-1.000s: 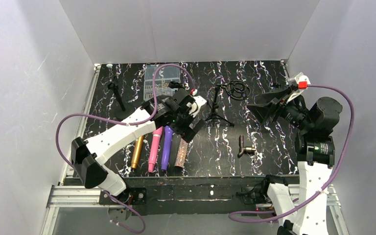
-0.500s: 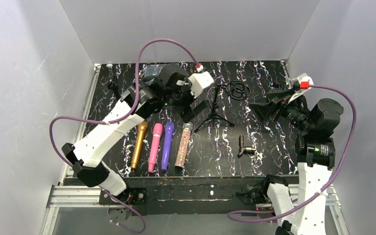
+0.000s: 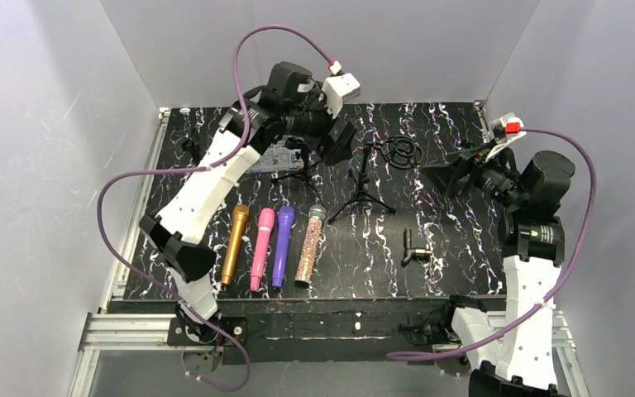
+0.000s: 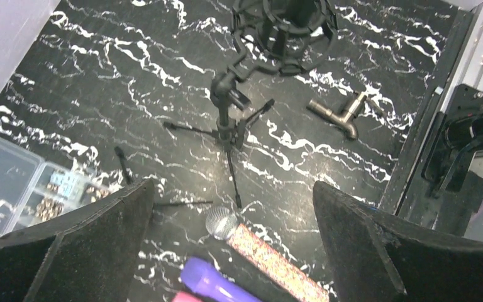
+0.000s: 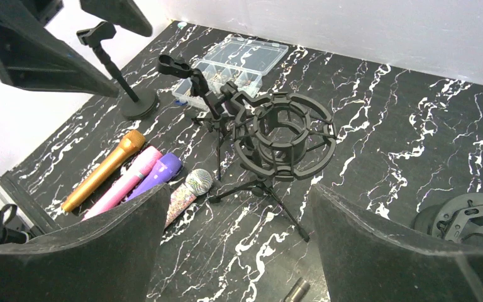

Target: Remove the microphone from the stand

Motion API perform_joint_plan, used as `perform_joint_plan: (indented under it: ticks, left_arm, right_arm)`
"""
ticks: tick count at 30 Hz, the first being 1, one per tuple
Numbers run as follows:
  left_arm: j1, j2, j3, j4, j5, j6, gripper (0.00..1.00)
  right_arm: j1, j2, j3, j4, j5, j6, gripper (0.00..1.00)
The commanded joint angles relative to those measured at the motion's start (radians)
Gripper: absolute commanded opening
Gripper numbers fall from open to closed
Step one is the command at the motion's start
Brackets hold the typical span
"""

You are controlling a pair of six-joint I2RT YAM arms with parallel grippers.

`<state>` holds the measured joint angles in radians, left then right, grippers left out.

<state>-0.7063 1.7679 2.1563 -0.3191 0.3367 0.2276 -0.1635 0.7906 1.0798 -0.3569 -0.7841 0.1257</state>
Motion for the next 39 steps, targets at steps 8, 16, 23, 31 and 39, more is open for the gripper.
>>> perform_joint_plan:
  ticks: [8,16,23,31,39]
  left_arm:
    - [0.070,0.196,0.138,0.155,0.389,0.051,0.98]
    - [0.097,0.257,0.075,0.384,0.528,0.072,0.98]
    - [0.097,0.287,0.101,0.302,0.608,0.153,0.98]
    - [0.097,0.284,0.096,0.230,0.646,0.197,0.98]
    - [0.098,0.276,0.077,0.116,0.660,0.338,0.98]
  right_arm:
    - [0.017,0.170,0.130,0.037,0.112,0.067,0.86]
    - [0.087,0.304,0.181,0.015,0.199,0.050,0.81]
    - [0.123,0.392,0.231,-0.028,0.250,0.023,0.78]
    - [0.155,0.462,0.257,-0.064,0.289,0.002,0.76]
    - [0.201,0.485,0.245,-0.078,0.315,-0.023,0.75]
